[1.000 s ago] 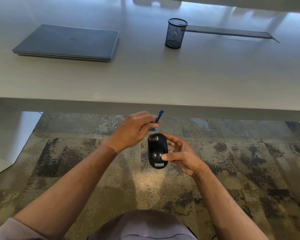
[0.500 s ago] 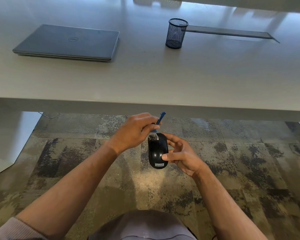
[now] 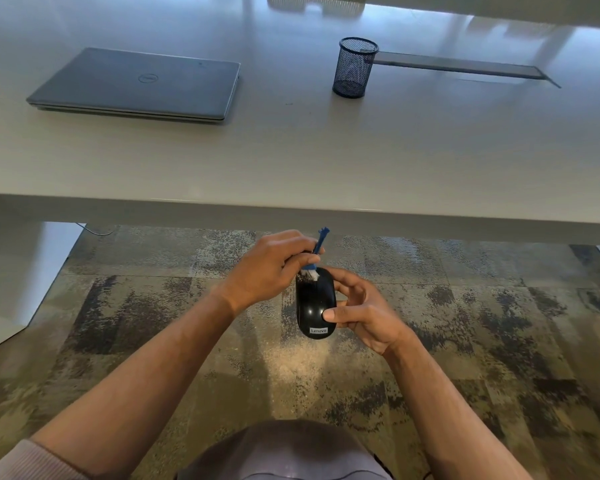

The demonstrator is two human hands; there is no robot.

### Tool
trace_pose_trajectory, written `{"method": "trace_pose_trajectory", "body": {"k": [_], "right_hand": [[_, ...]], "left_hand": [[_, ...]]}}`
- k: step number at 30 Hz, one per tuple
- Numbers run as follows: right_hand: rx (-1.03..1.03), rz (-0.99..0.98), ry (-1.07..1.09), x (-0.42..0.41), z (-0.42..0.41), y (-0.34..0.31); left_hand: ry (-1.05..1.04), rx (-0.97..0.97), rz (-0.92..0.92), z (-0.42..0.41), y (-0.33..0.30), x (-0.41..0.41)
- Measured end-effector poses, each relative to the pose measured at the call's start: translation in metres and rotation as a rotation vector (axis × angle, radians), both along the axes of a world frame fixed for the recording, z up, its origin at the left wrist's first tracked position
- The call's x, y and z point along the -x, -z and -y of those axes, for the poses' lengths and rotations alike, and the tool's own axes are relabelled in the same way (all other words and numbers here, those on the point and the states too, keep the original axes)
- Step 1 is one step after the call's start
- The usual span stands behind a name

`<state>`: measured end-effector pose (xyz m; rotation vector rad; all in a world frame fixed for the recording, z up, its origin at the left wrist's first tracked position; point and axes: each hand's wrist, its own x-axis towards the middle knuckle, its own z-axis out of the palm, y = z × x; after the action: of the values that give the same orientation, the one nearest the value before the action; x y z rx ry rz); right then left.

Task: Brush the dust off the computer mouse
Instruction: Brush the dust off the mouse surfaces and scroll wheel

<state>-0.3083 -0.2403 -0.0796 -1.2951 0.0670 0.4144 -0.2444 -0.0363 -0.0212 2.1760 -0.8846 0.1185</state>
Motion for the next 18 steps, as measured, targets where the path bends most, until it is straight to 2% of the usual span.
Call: {"method": "trace_pose_trajectory", "body": {"k": [10,18], "right_hand": [[-0.015,-0.009,0.007,-0.001,-0.003,-0.002],[-0.016,-0.010,-0.002,0.002,-0.002,-0.002]], "left_hand": [[-0.031,0.061,-0.004,0.002,-0.005,0.004],[-0.048,-0.009,-0.020,-0.007,0.002,-0.002]]}}
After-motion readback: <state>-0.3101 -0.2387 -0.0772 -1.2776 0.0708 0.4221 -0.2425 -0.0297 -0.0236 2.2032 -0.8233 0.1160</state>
